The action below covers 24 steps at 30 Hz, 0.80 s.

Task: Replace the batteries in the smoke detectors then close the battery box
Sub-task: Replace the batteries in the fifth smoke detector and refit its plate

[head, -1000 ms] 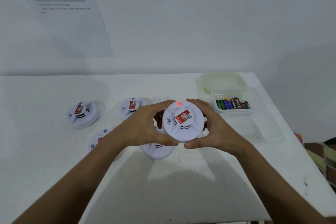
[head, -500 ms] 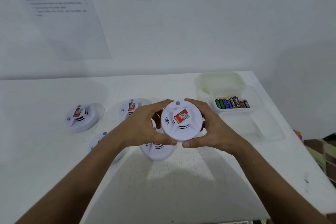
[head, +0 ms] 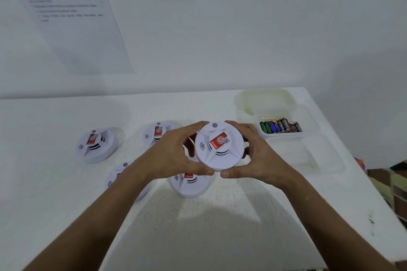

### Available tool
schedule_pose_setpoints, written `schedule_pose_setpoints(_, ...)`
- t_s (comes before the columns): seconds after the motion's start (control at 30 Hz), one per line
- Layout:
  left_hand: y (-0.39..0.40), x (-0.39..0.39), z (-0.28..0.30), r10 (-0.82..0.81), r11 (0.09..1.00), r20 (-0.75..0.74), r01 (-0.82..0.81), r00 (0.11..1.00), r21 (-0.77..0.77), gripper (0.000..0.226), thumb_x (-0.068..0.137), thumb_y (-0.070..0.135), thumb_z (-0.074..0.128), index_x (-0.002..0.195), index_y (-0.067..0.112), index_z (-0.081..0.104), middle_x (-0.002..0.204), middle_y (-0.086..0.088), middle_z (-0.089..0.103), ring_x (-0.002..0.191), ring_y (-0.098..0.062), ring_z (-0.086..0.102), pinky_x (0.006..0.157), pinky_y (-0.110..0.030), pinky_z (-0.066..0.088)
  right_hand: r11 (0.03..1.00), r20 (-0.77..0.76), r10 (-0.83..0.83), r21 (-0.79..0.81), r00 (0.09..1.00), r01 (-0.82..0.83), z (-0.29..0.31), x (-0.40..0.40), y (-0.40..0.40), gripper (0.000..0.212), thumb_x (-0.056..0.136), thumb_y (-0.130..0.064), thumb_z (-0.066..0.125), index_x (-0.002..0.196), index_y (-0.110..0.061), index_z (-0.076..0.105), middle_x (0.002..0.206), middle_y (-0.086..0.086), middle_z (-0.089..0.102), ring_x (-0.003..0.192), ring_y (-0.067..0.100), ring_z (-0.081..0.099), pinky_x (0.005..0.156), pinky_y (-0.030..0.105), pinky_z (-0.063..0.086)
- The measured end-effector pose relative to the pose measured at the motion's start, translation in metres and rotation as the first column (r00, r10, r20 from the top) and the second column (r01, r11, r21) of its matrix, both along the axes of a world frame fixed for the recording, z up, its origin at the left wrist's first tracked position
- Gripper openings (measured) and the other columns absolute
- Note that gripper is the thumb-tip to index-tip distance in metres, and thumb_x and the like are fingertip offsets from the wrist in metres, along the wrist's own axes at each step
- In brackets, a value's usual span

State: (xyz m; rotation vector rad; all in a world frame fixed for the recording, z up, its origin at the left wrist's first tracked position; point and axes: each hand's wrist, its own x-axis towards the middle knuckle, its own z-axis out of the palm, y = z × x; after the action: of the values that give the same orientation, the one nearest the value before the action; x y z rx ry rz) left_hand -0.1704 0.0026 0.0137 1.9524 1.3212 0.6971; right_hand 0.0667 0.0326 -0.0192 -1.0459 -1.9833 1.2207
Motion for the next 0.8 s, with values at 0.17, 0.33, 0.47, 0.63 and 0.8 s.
schedule_pose_setpoints(0.17,0.003,-0.001,-0.003,0.016,1.0,0.002,-0.016,1.0,-0.008,0.08,0.062,0.045,0.086,0.132,0.045,0.047,0.104,0.024,0.065,0.09,-0.006,0.061,0.065,-0.014,0.048,1.0,-0.02,-0.015,0.001,1.0,0.015,0.0,-0.001,0.001,0.102,0.056,-0.033,0.093,0.142,-0.041,0.038,0.139,-0.011,0.043,0.118,0.012,0.054,0.089,0.043,0.056)
schedule_pose_setpoints(0.33,0.006,-0.002,-0.003,0.028,1.0,-0.002,-0.028,1.0,-0.005,0.077,0.063,0.045,0.085,0.13,0.045,0.047,0.101,0.026,0.064,0.089,-0.002,0.06,0.064,-0.012,0.048,1.0,-0.018,-0.019,0.0,1.0,0.019,0.001,-0.001,0.002,0.102,0.056,-0.032,0.093,0.141,-0.044,0.038,0.138,-0.014,0.043,0.116,0.007,0.054,0.088,0.037,0.056)
schedule_pose_setpoints(0.47,0.01,-0.003,-0.003,0.032,0.999,-0.003,-0.032,0.999,-0.014,0.079,0.063,0.046,0.085,0.132,0.043,0.047,0.102,0.022,0.065,0.084,-0.004,0.061,0.063,-0.013,0.049,0.999,-0.022,-0.034,0.011,0.999,0.034,0.001,-0.001,0.006,0.1,0.058,-0.03,0.094,0.14,-0.045,0.038,0.134,-0.019,0.044,0.11,0.001,0.053,0.08,0.024,0.054)
schedule_pose_setpoints(0.63,0.015,-0.003,-0.005,0.046,0.999,-0.008,-0.046,0.999,-0.005,0.083,0.062,0.048,0.085,0.135,0.041,0.046,0.103,0.021,0.065,0.081,-0.006,0.061,0.063,-0.015,0.05,0.998,-0.03,-0.06,0.025,0.998,0.061,-0.001,-0.002,0.01,0.098,0.059,-0.031,0.094,0.141,-0.041,0.041,0.133,-0.019,0.046,0.106,0.003,0.054,0.074,0.022,0.049)
schedule_pose_setpoints(0.8,0.02,-0.002,-0.006,0.046,0.999,-0.009,-0.046,0.999,0.003,0.082,0.062,0.047,0.085,0.134,0.04,0.047,0.104,0.021,0.064,0.08,-0.006,0.061,0.062,-0.014,0.049,0.997,-0.036,-0.069,0.02,0.997,0.07,-0.002,-0.002,0.014,0.098,0.057,-0.036,0.091,0.142,-0.04,0.041,0.134,-0.018,0.046,0.105,0.003,0.054,0.073,0.021,0.047)
